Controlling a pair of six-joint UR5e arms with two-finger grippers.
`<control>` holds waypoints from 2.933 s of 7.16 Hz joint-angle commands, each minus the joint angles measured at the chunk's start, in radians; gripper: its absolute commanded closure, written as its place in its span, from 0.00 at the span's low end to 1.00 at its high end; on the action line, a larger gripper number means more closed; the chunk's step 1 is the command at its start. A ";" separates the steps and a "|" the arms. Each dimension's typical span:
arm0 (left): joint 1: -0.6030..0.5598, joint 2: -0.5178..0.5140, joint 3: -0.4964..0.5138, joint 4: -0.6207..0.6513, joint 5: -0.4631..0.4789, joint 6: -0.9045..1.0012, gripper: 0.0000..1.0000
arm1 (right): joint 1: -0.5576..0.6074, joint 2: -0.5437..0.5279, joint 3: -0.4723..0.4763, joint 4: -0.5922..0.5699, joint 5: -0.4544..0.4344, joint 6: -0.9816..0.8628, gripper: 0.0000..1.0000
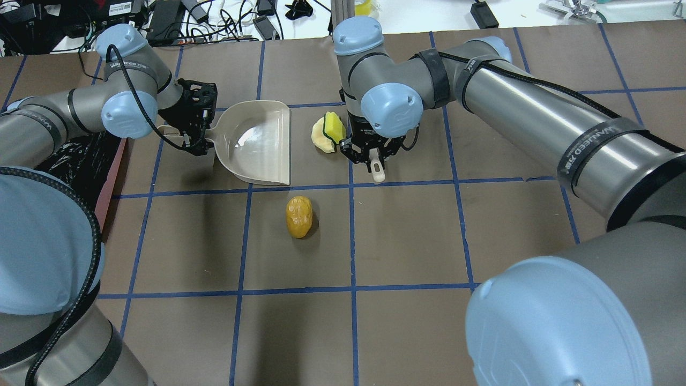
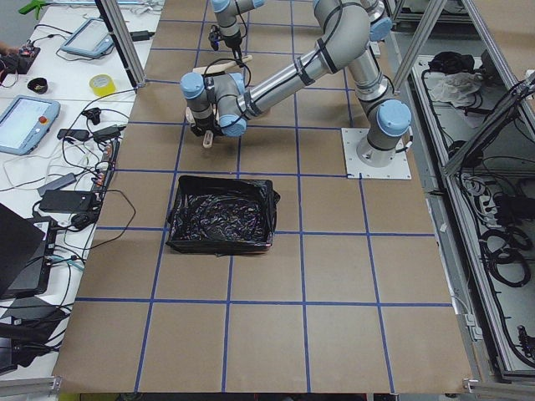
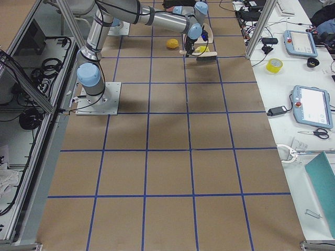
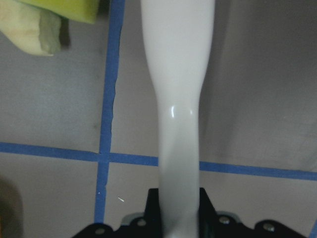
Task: Sweep and dump trash into bin
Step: 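Sweep the banana peel and sponge into the dustpan with the right-held brush, then sweep the yellow potato into the dustpan with the right-held brush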
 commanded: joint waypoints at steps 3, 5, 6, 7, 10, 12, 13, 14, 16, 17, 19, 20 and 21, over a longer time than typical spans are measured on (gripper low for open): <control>0.001 0.000 0.000 0.000 -0.002 -0.003 1.00 | 0.088 0.035 -0.017 -0.070 0.094 0.141 1.00; 0.000 0.000 0.000 0.000 -0.003 -0.007 1.00 | 0.154 0.083 -0.072 -0.090 0.136 0.226 1.00; 0.000 0.000 0.000 0.000 -0.002 -0.007 1.00 | 0.183 0.094 -0.101 -0.090 0.172 0.262 1.00; 0.000 0.000 -0.002 0.000 -0.002 -0.005 1.00 | 0.209 0.106 -0.122 -0.092 0.191 0.307 1.00; 0.002 0.005 -0.003 0.000 -0.002 0.007 1.00 | 0.251 0.135 -0.205 -0.084 0.264 0.399 1.00; 0.002 0.009 -0.003 0.000 -0.002 0.013 1.00 | 0.257 0.121 -0.204 -0.036 0.244 0.386 1.00; 0.002 0.012 -0.005 0.000 -0.003 0.013 1.00 | 0.254 0.115 -0.201 -0.012 0.178 0.373 1.00; 0.002 0.015 -0.008 0.000 -0.003 0.015 1.00 | 0.246 0.103 -0.192 0.030 0.115 0.328 1.00; 0.014 0.032 -0.041 0.000 0.000 0.091 1.00 | 0.225 0.071 -0.187 0.083 0.085 0.310 1.00; 0.034 0.047 -0.057 -0.006 0.000 0.140 1.00 | 0.199 0.034 -0.186 0.159 0.066 0.309 1.00; 0.067 0.095 -0.157 0.000 -0.003 0.147 1.00 | 0.165 -0.097 -0.082 0.232 0.065 0.285 1.00; 0.066 0.132 -0.196 -0.003 -0.006 0.147 1.00 | 0.145 -0.153 0.022 0.204 0.065 0.298 1.00; 0.063 0.165 -0.257 -0.002 0.000 0.144 1.00 | 0.144 -0.197 0.116 0.124 0.068 0.347 1.00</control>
